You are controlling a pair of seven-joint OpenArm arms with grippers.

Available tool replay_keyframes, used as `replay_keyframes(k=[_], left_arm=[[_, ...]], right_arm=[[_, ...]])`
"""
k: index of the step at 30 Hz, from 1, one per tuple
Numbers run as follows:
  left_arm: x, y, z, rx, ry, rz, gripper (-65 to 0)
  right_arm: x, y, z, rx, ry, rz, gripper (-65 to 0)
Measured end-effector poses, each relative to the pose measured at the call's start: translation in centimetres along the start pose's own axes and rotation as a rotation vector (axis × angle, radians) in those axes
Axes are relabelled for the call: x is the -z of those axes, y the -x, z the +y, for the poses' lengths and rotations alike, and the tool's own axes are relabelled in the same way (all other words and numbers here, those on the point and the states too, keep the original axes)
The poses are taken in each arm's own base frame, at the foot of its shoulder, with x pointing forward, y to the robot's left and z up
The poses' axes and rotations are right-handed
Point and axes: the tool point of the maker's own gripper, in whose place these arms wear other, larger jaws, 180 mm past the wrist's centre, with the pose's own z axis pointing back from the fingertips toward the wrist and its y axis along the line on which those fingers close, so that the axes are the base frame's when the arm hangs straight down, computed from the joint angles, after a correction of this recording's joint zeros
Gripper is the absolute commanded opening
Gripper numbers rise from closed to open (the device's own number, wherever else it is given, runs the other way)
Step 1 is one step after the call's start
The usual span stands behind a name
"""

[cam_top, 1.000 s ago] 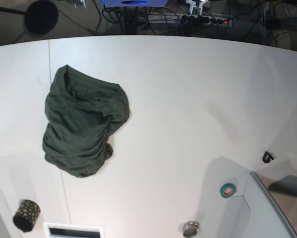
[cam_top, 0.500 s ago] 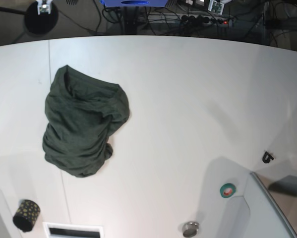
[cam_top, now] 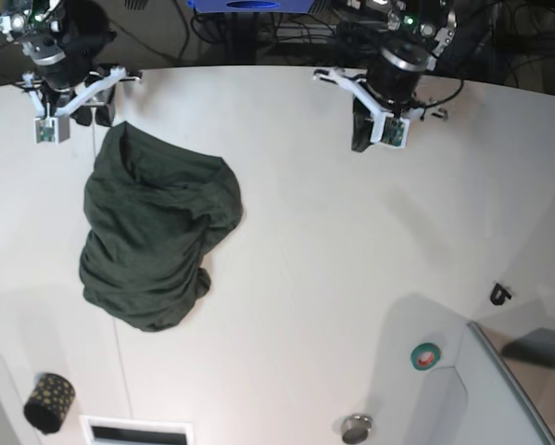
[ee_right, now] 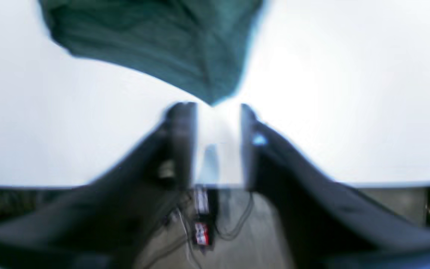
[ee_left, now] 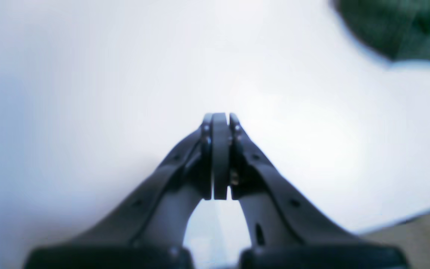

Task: Layout the t-shirt on the table in an organized manner, then fold the t-shirt properly
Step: 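Move both grippers down onto the crumpled dark green t-shirt and grasp it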

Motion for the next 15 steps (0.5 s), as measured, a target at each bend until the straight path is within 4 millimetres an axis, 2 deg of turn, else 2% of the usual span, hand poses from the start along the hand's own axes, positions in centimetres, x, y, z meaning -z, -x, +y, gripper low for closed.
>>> replay_keyframes(k=[1,2,4,6,8,12,15], left_arm=[[0.8,0.2,-0.6,-0.047,0.031,0.039,-57.3],[1.5,0.3,-1.1,-0.096,0.061,0.073,-46.1],[2.9,0.3,-1.3,-0.181,0.092,0.104,-33.2],[4.5,0.2,-0.9,-0.246,0.096,0.104,-31.6],[5.8,0.7,-1.2,-0.243,0.108,0.111,-31.6],[7.7,0.9,-4.1,-0.23,0.177,0.098,-31.6],[9.0,0.6,-6.2,-0.195,0.228,0.094,-31.6]], right_arm=[[0.2,-0.4,0.3,-0.009,-0.014,-0.009,-27.2],[0.5,-0.9,0.5,-0.019,-0.019,-0.018,-20.1],[1.2,-1.8,1.1,-0.03,-0.051,-0.04,-14.3],[2.4,-2.3,1.1,-0.016,-0.063,-0.051,-14.3],[3.8,-1.2,0.5,0.006,-0.051,-0.014,-14.3],[6.0,1.8,-0.4,0.033,-0.037,0.081,-14.3],[6.7,1.5,-0.6,0.055,-0.034,0.026,-14.3]])
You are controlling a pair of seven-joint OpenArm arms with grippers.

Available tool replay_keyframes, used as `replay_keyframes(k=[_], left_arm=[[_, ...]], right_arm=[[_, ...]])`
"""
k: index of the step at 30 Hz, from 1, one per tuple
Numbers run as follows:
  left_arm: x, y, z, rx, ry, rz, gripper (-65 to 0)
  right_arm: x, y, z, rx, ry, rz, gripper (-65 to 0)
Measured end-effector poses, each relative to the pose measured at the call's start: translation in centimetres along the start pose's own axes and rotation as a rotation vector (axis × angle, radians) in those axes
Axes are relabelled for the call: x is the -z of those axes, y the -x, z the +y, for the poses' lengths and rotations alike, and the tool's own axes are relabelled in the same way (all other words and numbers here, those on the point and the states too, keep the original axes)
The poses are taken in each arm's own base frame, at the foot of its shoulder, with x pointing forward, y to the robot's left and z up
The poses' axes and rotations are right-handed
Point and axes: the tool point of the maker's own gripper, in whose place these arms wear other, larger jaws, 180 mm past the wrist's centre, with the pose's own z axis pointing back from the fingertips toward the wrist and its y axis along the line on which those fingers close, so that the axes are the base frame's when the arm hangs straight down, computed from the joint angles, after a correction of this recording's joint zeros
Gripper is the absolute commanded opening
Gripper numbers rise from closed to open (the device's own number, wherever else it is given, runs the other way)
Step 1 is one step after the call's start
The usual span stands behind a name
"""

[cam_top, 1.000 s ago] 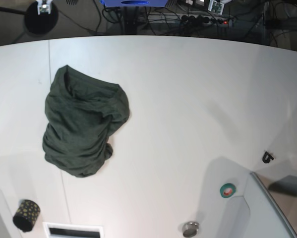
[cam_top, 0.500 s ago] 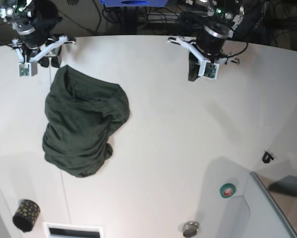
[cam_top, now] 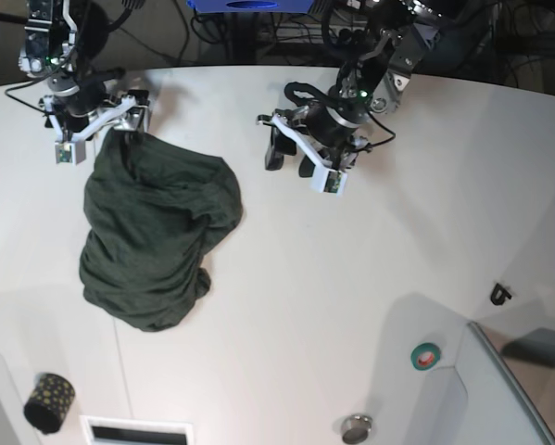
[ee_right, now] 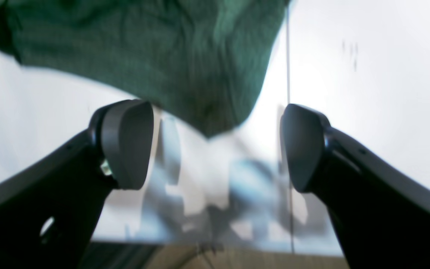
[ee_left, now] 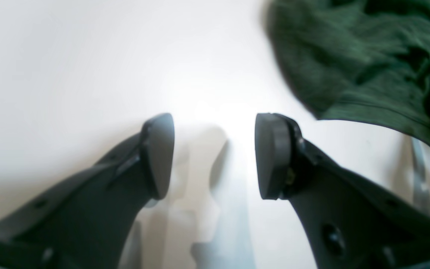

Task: Layout the t-shirt on the table in an organized manner, then fold the t-shirt properly
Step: 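Move both grippers down onto the crumpled dark green t-shirt and grasp it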

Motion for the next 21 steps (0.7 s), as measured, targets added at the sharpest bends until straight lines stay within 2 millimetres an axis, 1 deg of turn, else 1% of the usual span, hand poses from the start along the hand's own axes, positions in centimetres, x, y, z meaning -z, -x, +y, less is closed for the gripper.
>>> replay_keyframes(k=[2,4,6,9,13,14,15,17,19,21], left_arm=[[0.9,-0.2,-0.3,0.009,0.005,0.001,-31.6],[1.8,-0.4,-0.7,-0.001,0.004,-0.005,-31.6],[2.7,-0.6,-1.4,-0.016,0.013,-0.006,-31.6],[4.0,-1.3,-2.5,-0.033,0.025,-0.014,-31.6],[5.0,-1.7,-4.0,-0.061,0.044,-0.014,-31.6],[5.2,-1.8,-4.3,-0.065,0.047,-0.018,-31.6],[5.4,-2.0,-4.6,-0.07,0.051,-0.016,-31.6],[5.9,-2.1,-5.2,-0.076,0.064,-0.015,-31.6],[6.4,-2.0,-6.7,-0.071,0.128,-0.005,-31.6],[6.8,-1.7,-8.1,-0.078,0.176,0.008,-31.6]], right_arm=[[0.3,0.1,-0.1,0.012,-0.001,-0.018,-14.3],[0.6,1.3,-0.3,0.022,0.002,0.012,-14.3],[1.1,0.9,-0.4,0.026,0.005,-0.004,-14.3],[2.2,-0.1,-0.6,0.036,0.003,-0.023,-14.3],[2.5,-0.4,-0.7,0.037,-0.001,-0.036,-14.9],[2.5,-0.5,-0.6,0.037,-0.002,-0.035,-17.0],[2.5,-0.5,-0.6,0.036,-0.001,-0.036,-21.2],[2.5,-0.6,-1.0,0.035,0.015,-0.034,-31.7],[2.5,-0.4,-1.4,0.029,0.026,-0.024,-40.8],[2.5,-0.2,-1.2,0.03,0.019,-0.019,-45.3]])
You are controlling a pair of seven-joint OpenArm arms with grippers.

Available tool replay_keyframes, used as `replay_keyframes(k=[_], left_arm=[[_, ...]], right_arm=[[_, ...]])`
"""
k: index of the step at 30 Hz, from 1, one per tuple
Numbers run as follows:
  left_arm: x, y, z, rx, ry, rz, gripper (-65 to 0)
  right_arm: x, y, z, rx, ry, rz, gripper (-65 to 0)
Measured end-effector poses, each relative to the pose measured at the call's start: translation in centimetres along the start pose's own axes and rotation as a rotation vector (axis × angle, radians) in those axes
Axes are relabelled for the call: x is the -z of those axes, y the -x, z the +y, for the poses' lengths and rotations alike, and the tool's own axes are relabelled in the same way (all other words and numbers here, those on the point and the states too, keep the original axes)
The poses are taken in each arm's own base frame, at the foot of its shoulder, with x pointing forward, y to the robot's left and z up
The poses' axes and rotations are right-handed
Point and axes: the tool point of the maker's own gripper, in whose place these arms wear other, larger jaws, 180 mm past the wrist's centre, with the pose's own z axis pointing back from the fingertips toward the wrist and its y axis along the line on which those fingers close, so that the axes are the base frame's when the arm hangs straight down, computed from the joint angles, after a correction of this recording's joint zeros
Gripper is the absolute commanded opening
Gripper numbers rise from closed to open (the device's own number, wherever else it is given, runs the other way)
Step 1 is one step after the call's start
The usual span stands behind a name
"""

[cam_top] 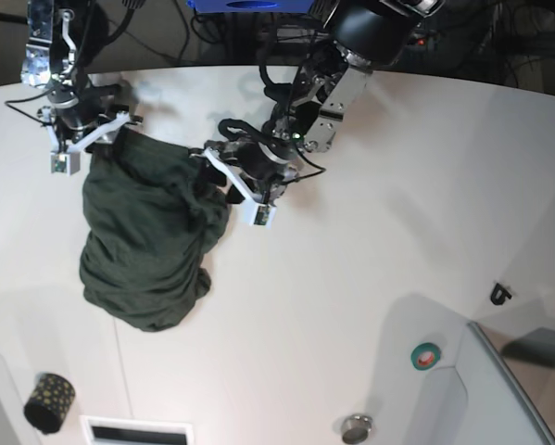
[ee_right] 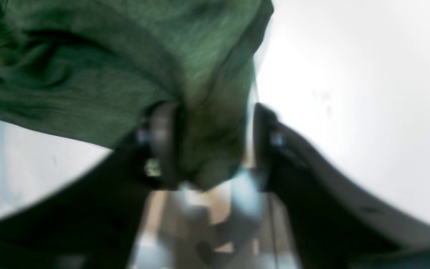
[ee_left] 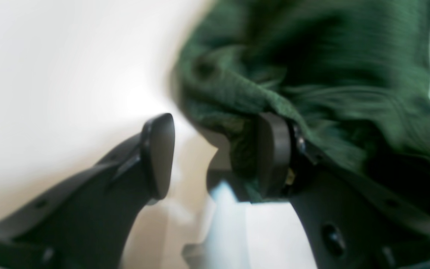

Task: Layout the t-shirt on the table in an organized manner, then fold the t-shirt properly
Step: 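Move both grippers down onto the crumpled dark green t-shirt and grasp it, then lift the t-shirt with both grippers and pull the grippers apart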

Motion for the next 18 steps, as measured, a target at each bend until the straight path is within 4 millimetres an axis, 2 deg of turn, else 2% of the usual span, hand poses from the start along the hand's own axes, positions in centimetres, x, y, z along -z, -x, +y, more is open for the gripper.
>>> replay_keyframes(k=[2,3,4,6,8,13,16,18], left_arm=[[0.5,0.3,-0.9,-0.013,0.014,0.009,-33.1],[0.5,0.4,-1.1,-0.014,0.023,0.015,-37.5],[0.5,0.7,-1.1,-0.019,0.023,0.024,-43.8],[0.4,1.1,-0.8,-0.023,0.016,0.036,-64.5],[0.3,1.3,-0.4,-0.024,0.006,0.039,-65.0],[0.1,0.6,-0.3,-0.018,-0.006,0.03,-65.0],[-0.9,-1.1,-0.3,0.013,0.006,-0.021,-65.0],[-2.1,-2.8,-0.6,0.036,0.017,-0.072,-65.0]], right_arm=[[0.0,0.1,0.1,0.004,-0.004,0.003,-47.7],[0.0,0.1,0.1,-0.002,-0.007,0.007,-49.1],[0.0,0.1,0.0,-0.005,-0.007,0.009,-51.8],[0.0,0.2,-0.1,-0.003,-0.006,0.012,-59.7],[-0.1,0.3,-0.1,-0.002,-0.005,0.018,-64.8],[-0.1,0.3,-0.1,-0.003,-0.006,0.017,-64.2],[-0.5,0.5,0.0,-0.012,-0.006,0.033,-64.2],[-1.6,0.4,0.1,-0.035,-0.003,0.026,-64.2]])
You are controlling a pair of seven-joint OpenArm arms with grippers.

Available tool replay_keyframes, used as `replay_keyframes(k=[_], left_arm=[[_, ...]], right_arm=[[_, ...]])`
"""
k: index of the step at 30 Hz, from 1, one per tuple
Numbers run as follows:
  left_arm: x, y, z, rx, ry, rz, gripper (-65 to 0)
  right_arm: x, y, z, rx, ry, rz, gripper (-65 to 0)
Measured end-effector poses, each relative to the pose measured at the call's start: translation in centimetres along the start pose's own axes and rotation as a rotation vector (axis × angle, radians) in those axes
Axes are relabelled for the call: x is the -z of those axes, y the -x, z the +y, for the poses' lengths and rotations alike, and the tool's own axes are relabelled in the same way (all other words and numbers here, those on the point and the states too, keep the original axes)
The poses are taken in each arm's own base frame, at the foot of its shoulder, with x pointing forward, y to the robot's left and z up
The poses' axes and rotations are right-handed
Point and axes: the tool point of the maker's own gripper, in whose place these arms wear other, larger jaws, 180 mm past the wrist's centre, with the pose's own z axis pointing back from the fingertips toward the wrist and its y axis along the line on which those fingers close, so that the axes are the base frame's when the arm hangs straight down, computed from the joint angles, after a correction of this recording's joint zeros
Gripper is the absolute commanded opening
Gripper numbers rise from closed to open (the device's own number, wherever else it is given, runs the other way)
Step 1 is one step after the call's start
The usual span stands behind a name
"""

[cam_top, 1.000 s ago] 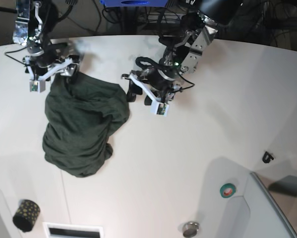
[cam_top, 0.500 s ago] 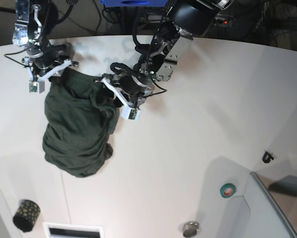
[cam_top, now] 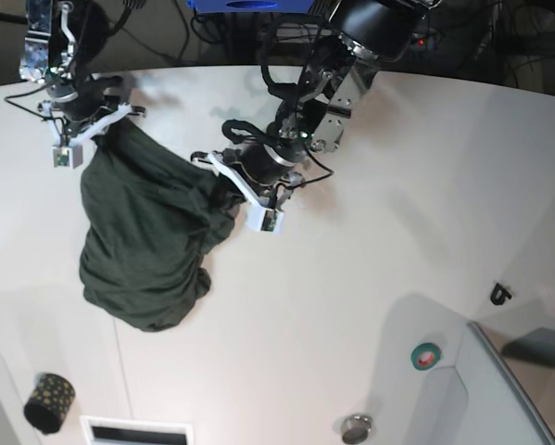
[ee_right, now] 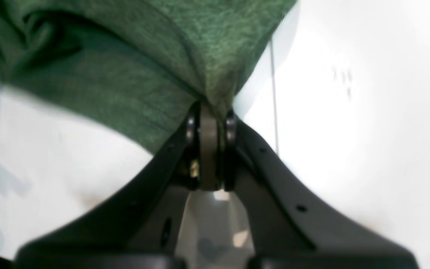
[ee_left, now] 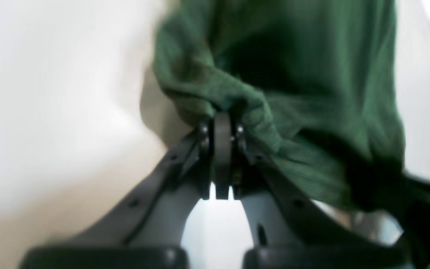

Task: Layout the t-shirt on the table in an organized manner, then fold the t-shirt properly
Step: 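Lift the t-shirt with both grippers and pull the grippers apart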

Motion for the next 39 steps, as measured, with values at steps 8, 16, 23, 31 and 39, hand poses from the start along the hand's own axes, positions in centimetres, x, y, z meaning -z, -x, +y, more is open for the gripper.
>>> replay_keyframes(k=[8,16,23,31,39], left_arm=[[-3.3,-6.9,-3.9,0.124,0.101,-0.091,-65.0],[-8.9,-16.2,-6.3,0.289,0.136,-0.339,-65.0],[-11.2,-19.4,-3.2,0.409,0.049,-0.372,-65.0],[-13.1,-25.9,0.3,0.292,-0.135,-0.547,-65.0],[-11.4,-25.9,-2.8,0.209,-0.072,-0.514,-65.0]], right_arm=[[-4.8,-7.1,2.0,-0.089,-0.023,-0.216,-64.2],[-8.8,-14.4,2.6,-0.263,-0.037,-0.402,-64.2],[-9.9,-19.6,1.7,-0.445,-0.041,-0.494,-64.2],[-11.3,-27.1,1.4,-0.525,0.02,-0.644,-64.2],[-11.9,-30.8,-0.1,-0.562,0.104,-0.619,-64.2]])
